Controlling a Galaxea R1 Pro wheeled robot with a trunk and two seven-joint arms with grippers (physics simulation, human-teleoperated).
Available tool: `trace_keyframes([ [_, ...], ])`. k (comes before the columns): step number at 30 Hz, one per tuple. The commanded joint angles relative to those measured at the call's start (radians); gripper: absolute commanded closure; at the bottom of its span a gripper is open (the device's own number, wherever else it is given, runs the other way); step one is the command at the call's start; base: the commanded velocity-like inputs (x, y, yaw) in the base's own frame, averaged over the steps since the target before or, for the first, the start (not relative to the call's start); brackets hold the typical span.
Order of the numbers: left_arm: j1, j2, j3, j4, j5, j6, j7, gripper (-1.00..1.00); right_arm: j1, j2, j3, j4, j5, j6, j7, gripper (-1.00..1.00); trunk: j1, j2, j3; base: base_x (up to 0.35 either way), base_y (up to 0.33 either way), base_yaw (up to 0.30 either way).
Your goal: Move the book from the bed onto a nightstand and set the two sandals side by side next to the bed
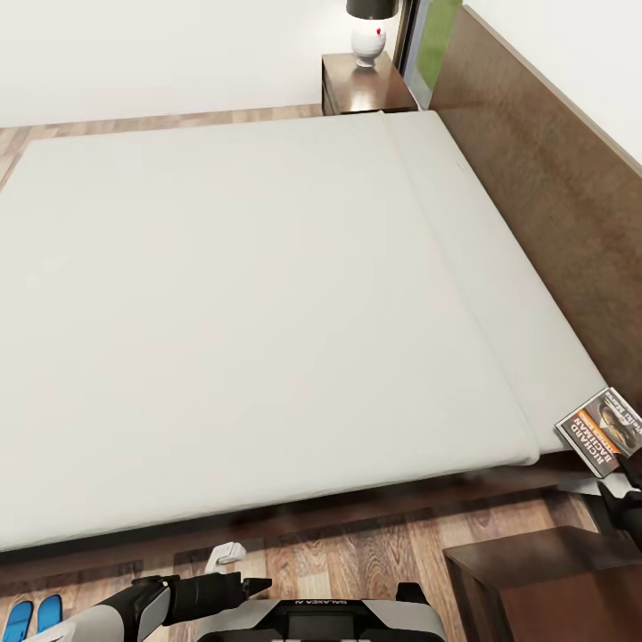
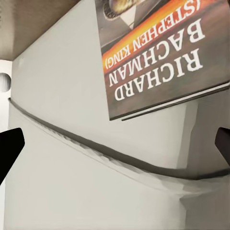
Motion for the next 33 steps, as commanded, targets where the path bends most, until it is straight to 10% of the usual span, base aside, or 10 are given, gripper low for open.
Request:
trace_keyframes([
  [1,0.0,0.0,0.009,-0.002,-0.008,0.009,-0.004,-1.0,-0.001,-0.001,-0.003,0.001,-0.008,0.008,0.001,-1.0,0.0,0.0,0.0,0.0,0.0,0.0],
  [12,0.0,0.0,0.009,-0.002,-0.008,0.009,-0.004,-1.0,-0.001,-0.002,-0.005,0.003,-0.16,0.008,-0.002,-1.0,0.0,0.0,0.0,0.0,0.0,0.0],
  [33,0.0,0.0,0.009,-0.002,-0.008,0.009,-0.004,-1.0,-0.001,-0.002,-0.004,0.003,-0.173,0.007,0.0,-1.0,0.015,-0.028,-0.013,0.0,0.0,0.0],
])
